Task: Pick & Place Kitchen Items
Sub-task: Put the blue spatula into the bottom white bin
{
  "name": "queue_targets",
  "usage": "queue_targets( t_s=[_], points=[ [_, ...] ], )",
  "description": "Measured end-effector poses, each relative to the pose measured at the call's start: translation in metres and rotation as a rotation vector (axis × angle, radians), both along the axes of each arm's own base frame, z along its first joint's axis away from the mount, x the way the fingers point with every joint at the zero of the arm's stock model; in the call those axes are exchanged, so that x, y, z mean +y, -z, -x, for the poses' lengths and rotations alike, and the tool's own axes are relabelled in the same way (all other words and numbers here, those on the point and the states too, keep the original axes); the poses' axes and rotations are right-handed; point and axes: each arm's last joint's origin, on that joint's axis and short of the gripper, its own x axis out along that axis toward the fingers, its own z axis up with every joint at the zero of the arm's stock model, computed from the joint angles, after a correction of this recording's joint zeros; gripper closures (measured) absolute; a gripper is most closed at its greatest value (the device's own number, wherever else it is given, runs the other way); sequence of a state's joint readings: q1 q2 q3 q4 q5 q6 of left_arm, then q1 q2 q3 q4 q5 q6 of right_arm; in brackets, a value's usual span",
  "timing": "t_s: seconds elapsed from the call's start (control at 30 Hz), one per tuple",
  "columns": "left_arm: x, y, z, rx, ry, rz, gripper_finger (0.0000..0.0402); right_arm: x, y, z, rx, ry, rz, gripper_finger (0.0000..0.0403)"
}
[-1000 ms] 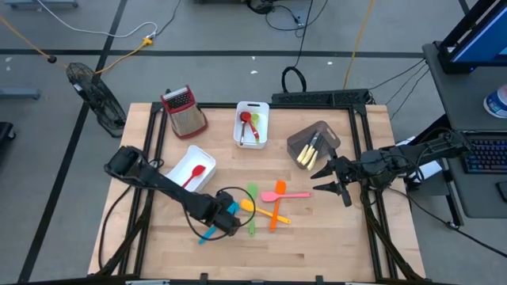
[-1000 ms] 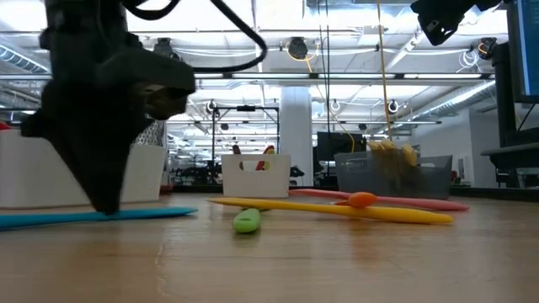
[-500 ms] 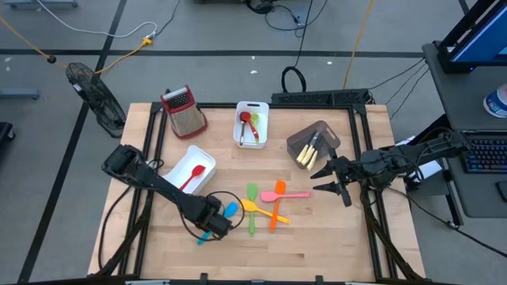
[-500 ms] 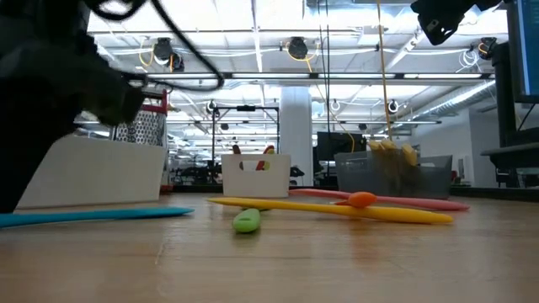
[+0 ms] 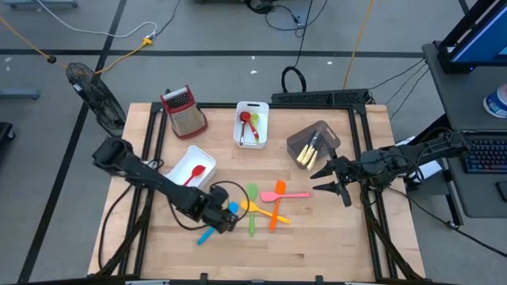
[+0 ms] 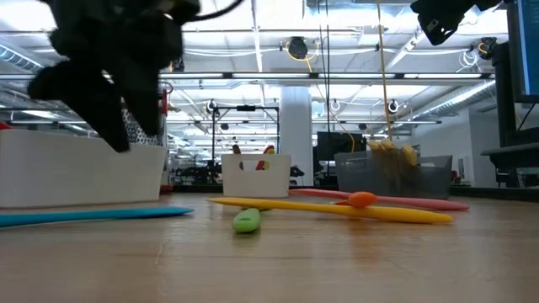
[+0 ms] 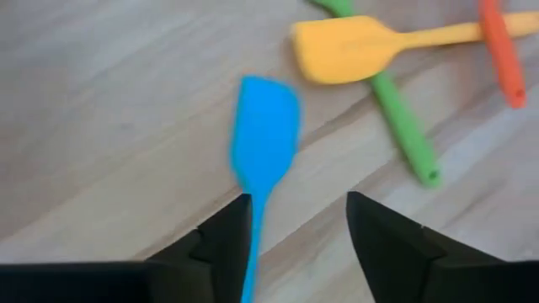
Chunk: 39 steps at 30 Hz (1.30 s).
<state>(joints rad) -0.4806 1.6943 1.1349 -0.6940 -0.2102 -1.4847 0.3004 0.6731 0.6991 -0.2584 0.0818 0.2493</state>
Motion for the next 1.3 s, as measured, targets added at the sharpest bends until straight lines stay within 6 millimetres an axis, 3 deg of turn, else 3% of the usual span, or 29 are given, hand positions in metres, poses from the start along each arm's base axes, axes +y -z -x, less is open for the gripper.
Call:
queue_targets(
  t_s=[0.23,0.6,0.73,0.83,1.0,1.17,1.3],
  points=[
    [0.009,0.026,-0.025,-0.004,0.074,-0.004,0.0167,0.0,0.0,0.0,0.0,0.0,0.0,0.0248],
    [0.011,0.074,-0.033,0.169,0.201,-0.012,0.0165,0.0,0.0,0.0,0.0,0.005,0.003,0.0248],
    [0.01,0.081,-0.032,0.222,0.202,-0.031,0.0168,-0.001,0.0,0.0,-0.004,0.049,0.015,0.0248],
    [0.012,0.082,-0.027,0.278,0.212,-0.046,0.0208,-0.002,0.0,0.0,-0.005,0.053,0.016,0.0248],
    [0.013,0.082,-0.029,0.26,0.249,-0.045,0.0356,-0.002,0.0,0.0,-0.005,0.053,0.016,0.0248],
    [0.014,0.075,-0.03,0.285,0.26,-0.024,0.0387,-0.002,0.0,0.0,-0.005,0.053,0.016,0.0248],
    [0.015,0.047,-0.025,0.251,0.277,0.023,0.0394,-0.002,0.0,0.0,-0.006,0.053,0.016,0.0248]
  ],
)
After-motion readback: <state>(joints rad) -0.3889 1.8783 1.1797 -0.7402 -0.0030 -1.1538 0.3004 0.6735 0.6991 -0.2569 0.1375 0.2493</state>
